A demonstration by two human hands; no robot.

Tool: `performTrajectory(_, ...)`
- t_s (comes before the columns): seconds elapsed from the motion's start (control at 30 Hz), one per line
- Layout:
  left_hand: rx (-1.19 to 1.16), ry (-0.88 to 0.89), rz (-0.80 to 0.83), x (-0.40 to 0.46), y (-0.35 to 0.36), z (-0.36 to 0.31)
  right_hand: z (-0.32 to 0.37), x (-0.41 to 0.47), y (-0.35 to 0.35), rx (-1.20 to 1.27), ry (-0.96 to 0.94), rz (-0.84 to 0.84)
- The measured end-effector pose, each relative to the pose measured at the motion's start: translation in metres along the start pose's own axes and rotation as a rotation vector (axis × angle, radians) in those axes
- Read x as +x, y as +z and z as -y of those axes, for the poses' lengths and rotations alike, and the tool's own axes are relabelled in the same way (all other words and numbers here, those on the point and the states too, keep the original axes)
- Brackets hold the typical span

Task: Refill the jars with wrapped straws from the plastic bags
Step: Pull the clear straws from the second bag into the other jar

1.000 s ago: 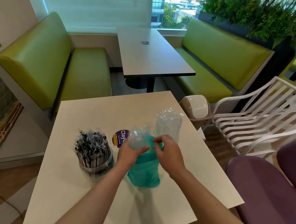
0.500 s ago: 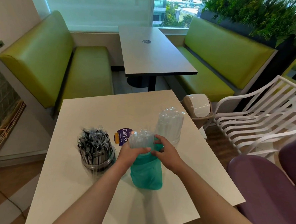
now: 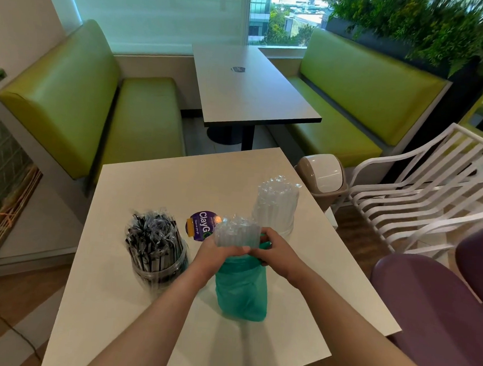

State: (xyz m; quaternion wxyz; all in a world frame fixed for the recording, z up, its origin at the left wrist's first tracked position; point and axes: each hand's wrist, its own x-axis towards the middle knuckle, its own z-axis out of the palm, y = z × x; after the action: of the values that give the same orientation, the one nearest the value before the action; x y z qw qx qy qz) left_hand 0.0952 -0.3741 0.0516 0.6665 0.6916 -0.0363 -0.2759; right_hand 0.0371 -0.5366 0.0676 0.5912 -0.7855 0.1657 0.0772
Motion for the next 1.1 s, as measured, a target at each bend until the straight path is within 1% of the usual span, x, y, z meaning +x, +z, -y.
performTrajectory(0.17, 0.011, 0.022, -0.044, 0.001, 0.003, -0.001, -0.002, -0.003, 0.001, 0.061, -0.028, -0.083)
performTrajectory(0.37, 0.023, 0.024, -0.092, 0.006, 0.004, 0.002, -0.001, -0.004, -0.002, 0.07, -0.027, -0.095)
performTrajectory(0.5, 0.043, 0.043, -0.131, 0.007, 0.005, -0.001, 0.01, -0.005, -0.008, 0.064, -0.114, -0.167)
performTrajectory(0.67, 0.089, 0.064, -0.145, 0.006, 0.01, -0.008, 0.04, -0.006, -0.026, 0.083, -0.209, -0.231)
performTrajectory(0.73, 0.12, 0.079, -0.157, 0.006, 0.012, -0.01, 0.055, -0.005, -0.036, 0.062, -0.263, -0.287)
performTrajectory(0.83, 0.167, 0.095, -0.18, 0.007, 0.013, -0.011, 0.077, -0.005, -0.055, 0.019, -0.358, -0.417)
performTrajectory(0.97, 0.212, 0.087, -0.196, 0.013, 0.013, -0.009, 0.103, -0.01, -0.073, 0.081, -0.497, -0.576)
performTrajectory(1.03, 0.231, 0.087, -0.205, 0.015, 0.013, -0.007, 0.11, -0.012, -0.077, 0.053, -0.523, -0.658)
performTrajectory(1.1, 0.24, 0.086, -0.207, 0.015, 0.013, -0.007, 0.109, -0.011, -0.076, -0.019, -0.518, -0.674)
